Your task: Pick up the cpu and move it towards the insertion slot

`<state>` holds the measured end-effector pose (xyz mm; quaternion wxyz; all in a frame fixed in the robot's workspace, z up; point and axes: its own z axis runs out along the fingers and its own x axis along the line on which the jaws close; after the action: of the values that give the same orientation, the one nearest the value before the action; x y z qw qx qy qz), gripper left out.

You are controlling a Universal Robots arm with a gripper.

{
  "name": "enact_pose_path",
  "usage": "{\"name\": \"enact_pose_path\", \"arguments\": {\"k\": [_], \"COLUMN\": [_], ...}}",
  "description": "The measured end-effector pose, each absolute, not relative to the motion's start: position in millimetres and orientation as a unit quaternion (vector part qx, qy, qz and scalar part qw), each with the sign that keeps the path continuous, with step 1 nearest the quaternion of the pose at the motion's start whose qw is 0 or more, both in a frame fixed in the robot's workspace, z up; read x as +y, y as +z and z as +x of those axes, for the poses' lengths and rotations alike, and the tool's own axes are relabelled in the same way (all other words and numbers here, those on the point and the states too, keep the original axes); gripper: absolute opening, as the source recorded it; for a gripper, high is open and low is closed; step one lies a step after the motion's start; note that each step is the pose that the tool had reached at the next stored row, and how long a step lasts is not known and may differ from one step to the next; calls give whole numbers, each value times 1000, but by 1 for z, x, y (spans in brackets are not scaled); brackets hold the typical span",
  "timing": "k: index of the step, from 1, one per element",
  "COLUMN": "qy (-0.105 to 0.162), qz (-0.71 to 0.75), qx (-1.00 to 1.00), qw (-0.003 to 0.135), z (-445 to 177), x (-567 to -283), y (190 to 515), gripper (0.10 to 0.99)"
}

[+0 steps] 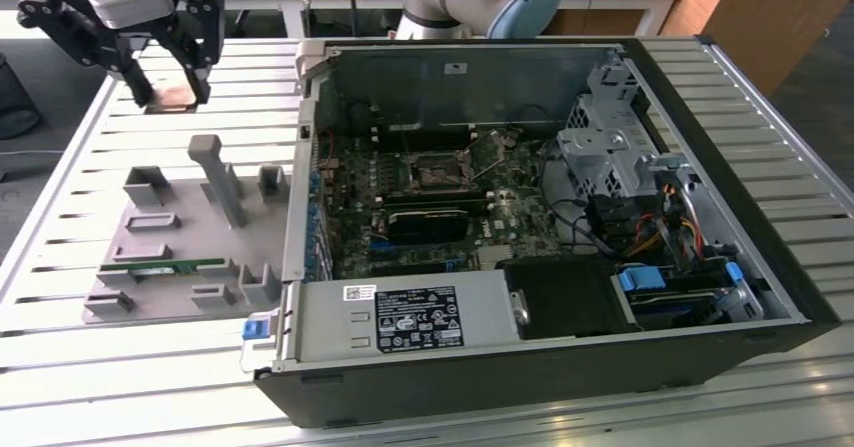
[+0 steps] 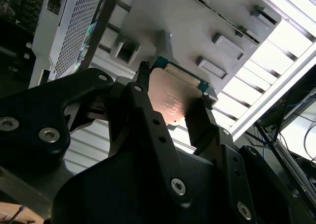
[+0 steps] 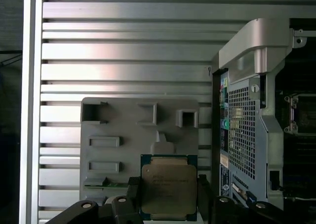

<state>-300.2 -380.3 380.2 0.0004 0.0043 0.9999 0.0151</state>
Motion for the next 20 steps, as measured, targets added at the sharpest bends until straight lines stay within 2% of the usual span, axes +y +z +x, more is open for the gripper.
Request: {"name": "enact_pose_path", "arguments": {"k": [20], "qy": [15], "qz": [4], "qx": [1000], "qw": [0], "z": [-285], "x": [-380], "y": [380], "gripper": [541]}}
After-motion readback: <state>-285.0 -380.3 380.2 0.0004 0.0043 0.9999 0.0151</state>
